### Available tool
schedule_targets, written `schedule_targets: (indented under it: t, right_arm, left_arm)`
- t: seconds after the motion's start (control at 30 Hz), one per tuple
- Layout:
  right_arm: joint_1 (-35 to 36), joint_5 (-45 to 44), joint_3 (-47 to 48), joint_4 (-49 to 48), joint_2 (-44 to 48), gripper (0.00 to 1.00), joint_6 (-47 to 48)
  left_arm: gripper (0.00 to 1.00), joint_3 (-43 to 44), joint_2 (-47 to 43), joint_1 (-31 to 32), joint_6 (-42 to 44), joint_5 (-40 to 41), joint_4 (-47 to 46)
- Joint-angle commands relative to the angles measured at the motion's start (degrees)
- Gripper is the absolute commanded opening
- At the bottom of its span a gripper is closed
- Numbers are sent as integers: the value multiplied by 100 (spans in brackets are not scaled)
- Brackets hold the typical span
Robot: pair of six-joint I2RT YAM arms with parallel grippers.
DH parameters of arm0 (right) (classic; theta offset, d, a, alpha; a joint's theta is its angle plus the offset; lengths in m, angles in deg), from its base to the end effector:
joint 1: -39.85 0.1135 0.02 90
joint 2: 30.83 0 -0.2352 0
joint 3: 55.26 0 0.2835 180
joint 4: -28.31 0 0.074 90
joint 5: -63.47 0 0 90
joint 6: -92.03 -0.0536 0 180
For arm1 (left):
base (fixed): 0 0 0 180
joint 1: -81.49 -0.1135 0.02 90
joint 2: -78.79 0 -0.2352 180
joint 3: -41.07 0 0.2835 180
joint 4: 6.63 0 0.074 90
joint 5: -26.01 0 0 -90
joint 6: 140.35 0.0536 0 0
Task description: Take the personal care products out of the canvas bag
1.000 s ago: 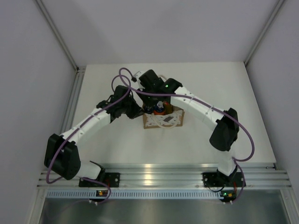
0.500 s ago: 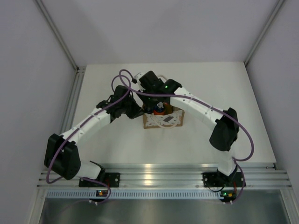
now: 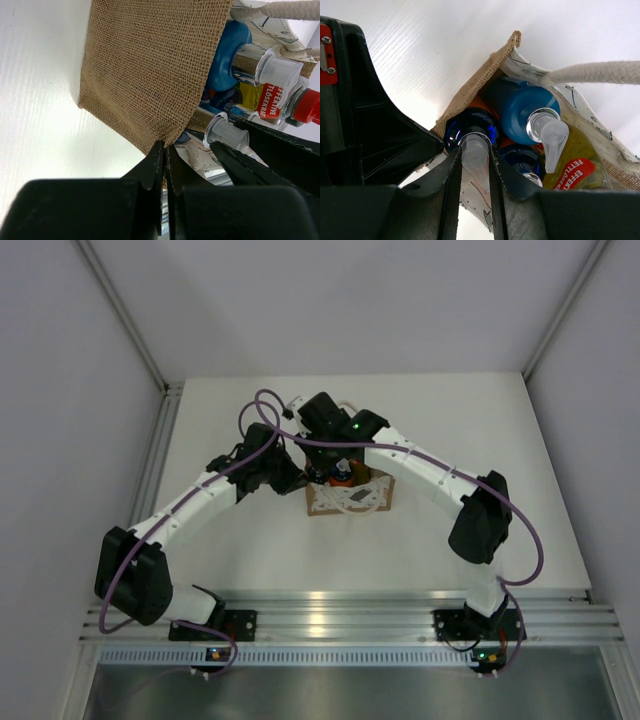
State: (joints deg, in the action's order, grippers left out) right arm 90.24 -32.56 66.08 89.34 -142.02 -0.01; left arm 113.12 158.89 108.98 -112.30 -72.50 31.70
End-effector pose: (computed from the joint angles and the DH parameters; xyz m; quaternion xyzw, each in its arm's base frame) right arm 0.3004 0.3542 0.2840 -0.3693 0.8657 0.1032 0.3218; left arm 0.3049 -0.1676 0.2136 -0.2479 0.8925 -0.3097 0.2148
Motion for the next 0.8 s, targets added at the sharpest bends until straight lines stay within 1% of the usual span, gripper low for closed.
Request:
schedule_targets:
  t: [0.0,0.1,0.3,0.4,0.47,0.5,0.77]
  right_arm:
    - [23,110,-66,-250,-42,23,-6]
    - [23,110,-137,-276,-69,26,-7]
    - [23,110,-207,-303,-51,24,-24]
    - [23,101,-207,-294,-51,18,-15]
    - [15,110,-172,-294,-25,4,-15]
    - [15,75,-146,-294,-7,0,-41]
    - [23,-83,452,-259,326,0,-235]
  left_arm:
    - [0,-147,85,38,-62,139,-36]
    - [0,-139,76,38,-54,157,-36]
    - [0,-130,76,38,-62,175,-36]
    - [0,-139,85,29,-62,166,-36]
    - [0,-121,85,29,-71,174,-44]
    - [0,-121,77,29,-71,192,-36]
    - [0,-130,76,29,-106,219,-44]
